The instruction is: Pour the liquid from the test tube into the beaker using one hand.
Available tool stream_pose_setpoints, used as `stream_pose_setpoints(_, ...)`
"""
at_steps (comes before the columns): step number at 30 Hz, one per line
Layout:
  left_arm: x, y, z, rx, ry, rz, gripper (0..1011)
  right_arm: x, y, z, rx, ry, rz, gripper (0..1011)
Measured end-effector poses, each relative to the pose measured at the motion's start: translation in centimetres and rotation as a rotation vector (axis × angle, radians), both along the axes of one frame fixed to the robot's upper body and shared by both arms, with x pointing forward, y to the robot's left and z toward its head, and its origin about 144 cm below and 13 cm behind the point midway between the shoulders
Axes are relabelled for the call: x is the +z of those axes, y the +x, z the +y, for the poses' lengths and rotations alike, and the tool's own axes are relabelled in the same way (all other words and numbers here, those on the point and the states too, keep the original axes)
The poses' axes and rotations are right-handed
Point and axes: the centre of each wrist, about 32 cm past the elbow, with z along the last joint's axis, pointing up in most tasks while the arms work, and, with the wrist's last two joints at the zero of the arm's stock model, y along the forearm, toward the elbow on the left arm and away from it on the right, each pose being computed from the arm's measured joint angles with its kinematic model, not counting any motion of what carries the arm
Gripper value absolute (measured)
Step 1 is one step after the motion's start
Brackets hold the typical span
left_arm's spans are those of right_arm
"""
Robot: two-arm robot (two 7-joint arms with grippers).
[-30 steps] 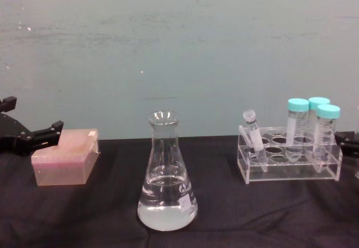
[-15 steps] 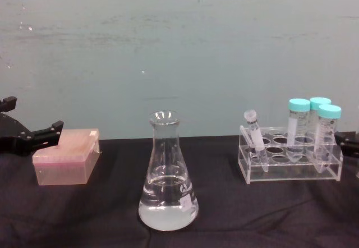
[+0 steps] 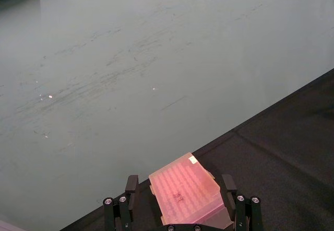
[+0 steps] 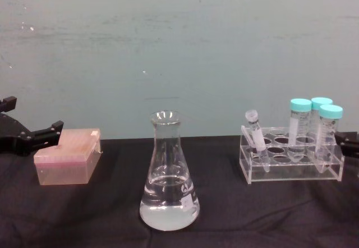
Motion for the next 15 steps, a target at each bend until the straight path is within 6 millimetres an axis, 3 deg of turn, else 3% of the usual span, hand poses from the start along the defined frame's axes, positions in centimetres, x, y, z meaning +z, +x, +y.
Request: stream_pose_setpoints(15,0.00,0.00,0.00,0.000,0.000,0.000,1000,0.07,0.39,0.00,0.072,0.005,-0.009,1000)
